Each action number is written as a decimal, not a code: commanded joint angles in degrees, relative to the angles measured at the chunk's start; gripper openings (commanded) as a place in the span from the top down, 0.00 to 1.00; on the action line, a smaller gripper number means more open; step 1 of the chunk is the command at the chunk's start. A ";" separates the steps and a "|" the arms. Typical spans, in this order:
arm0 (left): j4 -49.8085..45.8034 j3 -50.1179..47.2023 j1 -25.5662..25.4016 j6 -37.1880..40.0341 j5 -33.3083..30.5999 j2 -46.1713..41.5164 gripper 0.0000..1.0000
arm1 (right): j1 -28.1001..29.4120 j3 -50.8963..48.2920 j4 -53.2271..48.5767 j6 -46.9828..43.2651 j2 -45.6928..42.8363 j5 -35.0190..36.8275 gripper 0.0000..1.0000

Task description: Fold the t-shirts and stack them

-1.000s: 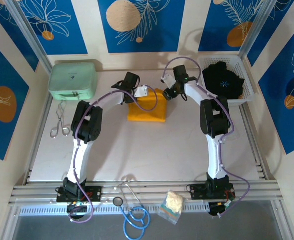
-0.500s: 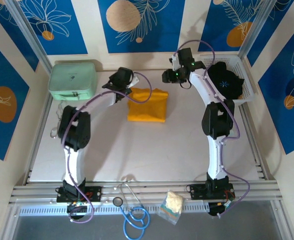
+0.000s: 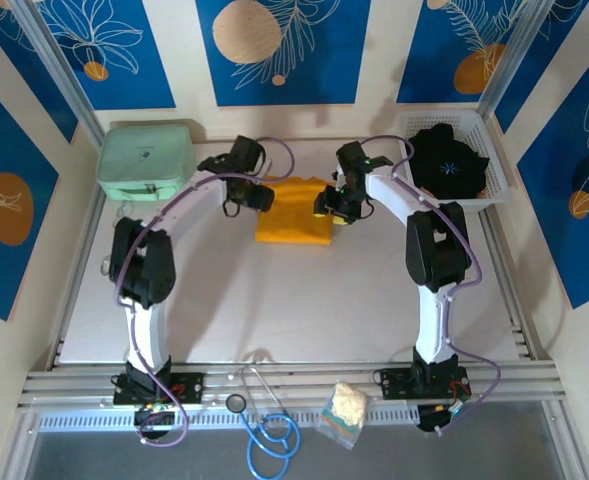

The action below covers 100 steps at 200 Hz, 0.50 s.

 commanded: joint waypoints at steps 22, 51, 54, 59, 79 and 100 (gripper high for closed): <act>-1.54 0.49 -0.53 -8.29 4.72 5.56 0.35 | -0.09 3.64 0.02 2.46 4.99 1.50 0.57; 0.29 2.14 -0.59 -8.94 7.17 9.22 0.35 | -0.26 5.21 0.08 2.37 7.88 1.40 0.65; 0.36 2.34 -0.61 -8.91 7.28 9.67 0.36 | -0.28 5.41 0.14 2.30 8.22 1.33 0.66; 0.47 2.71 -0.61 -8.94 7.39 10.34 0.36 | -0.33 5.85 0.19 2.20 8.83 1.17 0.68; 1.08 4.57 -0.61 -8.64 7.49 13.16 0.39 | -0.43 8.74 -0.26 1.78 11.60 0.93 0.76; 0.90 8.01 -0.61 -7.73 7.17 16.81 0.50 | -0.62 13.10 -1.35 1.41 14.84 0.76 0.81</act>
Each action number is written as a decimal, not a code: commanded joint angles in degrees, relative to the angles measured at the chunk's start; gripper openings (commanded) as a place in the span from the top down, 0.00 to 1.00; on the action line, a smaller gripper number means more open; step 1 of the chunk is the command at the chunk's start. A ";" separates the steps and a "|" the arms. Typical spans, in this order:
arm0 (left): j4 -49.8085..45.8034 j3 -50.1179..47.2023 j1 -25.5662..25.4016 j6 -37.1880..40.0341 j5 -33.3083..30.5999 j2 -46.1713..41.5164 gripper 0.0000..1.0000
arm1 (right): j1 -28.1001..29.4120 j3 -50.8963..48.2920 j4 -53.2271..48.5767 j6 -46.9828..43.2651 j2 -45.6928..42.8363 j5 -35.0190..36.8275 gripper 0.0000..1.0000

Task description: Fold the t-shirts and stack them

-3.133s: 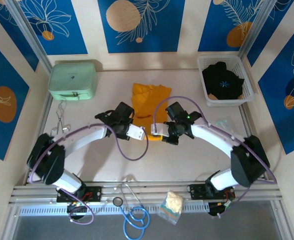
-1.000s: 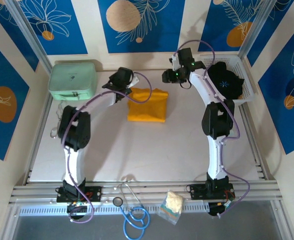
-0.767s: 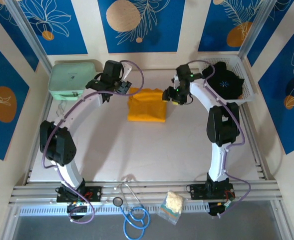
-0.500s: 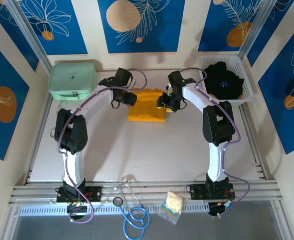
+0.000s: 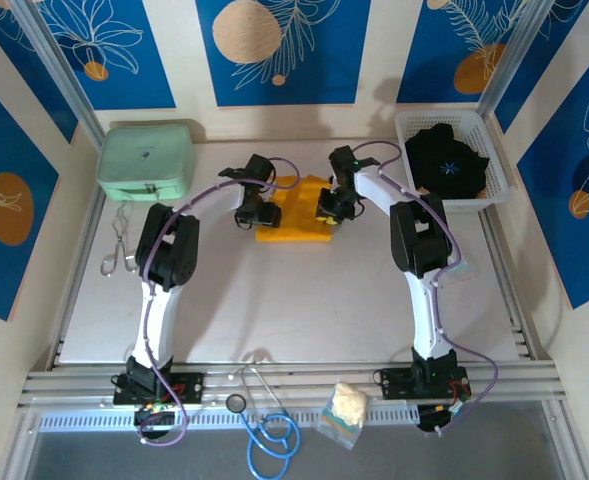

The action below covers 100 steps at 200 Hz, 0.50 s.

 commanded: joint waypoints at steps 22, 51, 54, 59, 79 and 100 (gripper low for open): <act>-1.64 10.73 -0.24 1.42 -0.22 9.08 0.59 | -0.85 10.48 -2.57 -0.63 7.08 -0.43 0.85; -6.42 22.98 0.52 3.70 -2.93 16.59 0.65 | -1.97 19.83 -4.31 -0.85 12.52 0.32 0.89; -6.86 24.41 0.67 3.85 -3.27 17.35 0.66 | -2.15 20.64 -4.53 -0.77 13.19 0.30 0.89; -7.83 26.78 0.93 4.20 -3.72 18.61 0.66 | -2.44 22.67 -4.92 -0.80 14.05 0.20 0.90; -10.98 35.74 2.18 5.02 -5.07 23.19 0.66 | -3.49 30.19 -6.45 -0.81 18.65 -0.21 0.91; -11.75 40.68 3.52 5.26 -5.44 25.52 0.66 | -4.46 37.98 -8.50 -0.90 23.22 -0.76 0.91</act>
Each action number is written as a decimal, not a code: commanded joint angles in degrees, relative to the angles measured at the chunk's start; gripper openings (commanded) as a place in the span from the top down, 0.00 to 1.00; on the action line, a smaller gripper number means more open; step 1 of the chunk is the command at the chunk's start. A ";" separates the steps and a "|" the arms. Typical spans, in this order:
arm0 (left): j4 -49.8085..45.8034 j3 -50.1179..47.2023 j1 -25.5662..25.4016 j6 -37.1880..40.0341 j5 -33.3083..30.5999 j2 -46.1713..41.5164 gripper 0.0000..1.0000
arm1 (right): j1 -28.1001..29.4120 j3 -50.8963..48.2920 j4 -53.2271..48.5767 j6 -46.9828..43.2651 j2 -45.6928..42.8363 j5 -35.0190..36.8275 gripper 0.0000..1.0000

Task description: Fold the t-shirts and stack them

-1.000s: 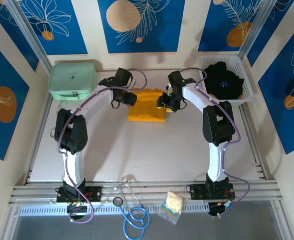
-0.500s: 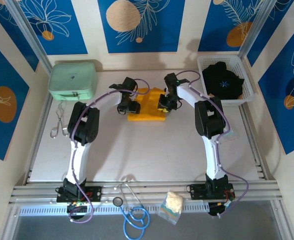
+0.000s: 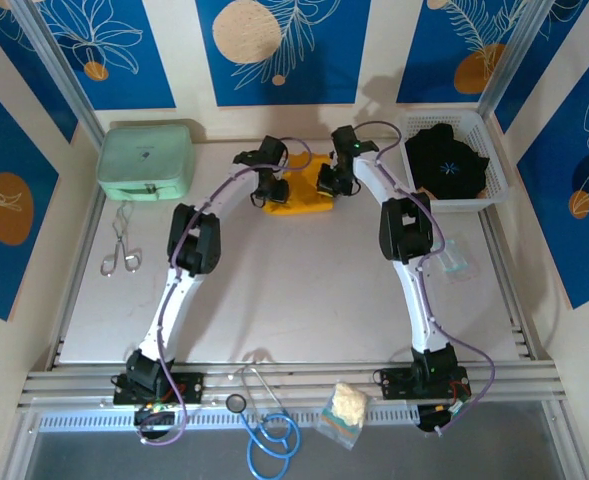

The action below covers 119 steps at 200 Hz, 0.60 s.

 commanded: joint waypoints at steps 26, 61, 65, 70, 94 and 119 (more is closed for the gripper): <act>-3.15 5.15 3.19 2.95 -2.56 3.72 0.64 | -1.86 10.64 -5.23 -0.40 6.98 -1.76 0.91; -0.09 5.33 3.56 4.27 -2.98 2.27 0.47 | -2.48 11.60 -5.02 -1.02 6.38 -3.14 0.80; 0.26 5.41 3.54 4.39 -3.00 1.99 0.45 | -2.53 11.91 -5.09 -1.24 6.21 -3.18 0.78; 0.73 5.47 3.52 4.65 -3.08 1.53 0.43 | -2.66 12.28 -5.25 -1.53 5.89 -3.13 0.75; 2.68 5.60 3.57 6.13 -4.32 -1.88 0.35 | -3.24 13.92 -6.06 -2.86 2.93 -3.02 0.62; 4.03 5.60 3.58 7.70 -5.52 -7.76 0.32 | -3.97 13.85 -7.32 -4.61 -2.39 -2.18 0.54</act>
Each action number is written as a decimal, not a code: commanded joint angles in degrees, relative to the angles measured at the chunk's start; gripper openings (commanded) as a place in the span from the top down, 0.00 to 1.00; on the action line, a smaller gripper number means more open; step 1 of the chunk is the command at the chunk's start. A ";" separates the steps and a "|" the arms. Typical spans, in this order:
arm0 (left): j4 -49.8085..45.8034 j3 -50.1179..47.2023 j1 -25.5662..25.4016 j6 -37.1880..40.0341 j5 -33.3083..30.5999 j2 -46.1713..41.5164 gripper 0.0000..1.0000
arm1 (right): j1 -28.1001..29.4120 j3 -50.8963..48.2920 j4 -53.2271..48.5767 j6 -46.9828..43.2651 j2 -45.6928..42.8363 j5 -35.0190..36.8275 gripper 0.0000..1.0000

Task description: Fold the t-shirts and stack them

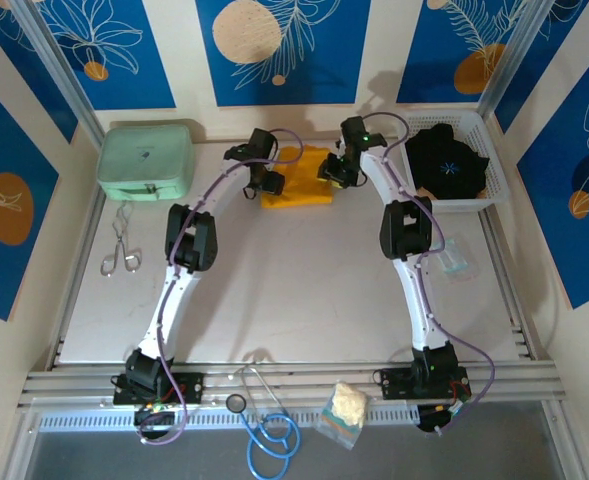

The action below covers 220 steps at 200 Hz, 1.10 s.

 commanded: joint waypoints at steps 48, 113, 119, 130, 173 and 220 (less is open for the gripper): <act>16.65 -19.75 0.31 3.66 -2.84 -32.47 0.20 | -0.34 -18.24 3.00 -7.66 -28.36 5.24 0.47; 58.81 -81.74 0.38 7.98 -10.88 -69.98 0.01 | -1.58 -78.02 38.13 -14.56 -70.17 14.76 0.45; 61.70 -86.32 0.42 8.74 -11.79 -72.74 0.01 | -2.15 -83.27 41.26 -15.30 -73.46 15.16 0.45; 67.17 -94.37 0.55 10.68 -13.46 -77.55 0.01 | -3.83 -92.14 46.97 -16.83 -79.01 14.73 0.46; 86.26 -120.38 2.95 15.74 -21.02 -90.63 0.01 | -8.89 -123.82 72.39 -24.91 -94.34 14.01 0.45; 98.83 -128.21 9.79 12.22 -18.91 -78.99 0.01 | -12.56 -133.84 91.10 -25.26 -90.69 10.05 0.46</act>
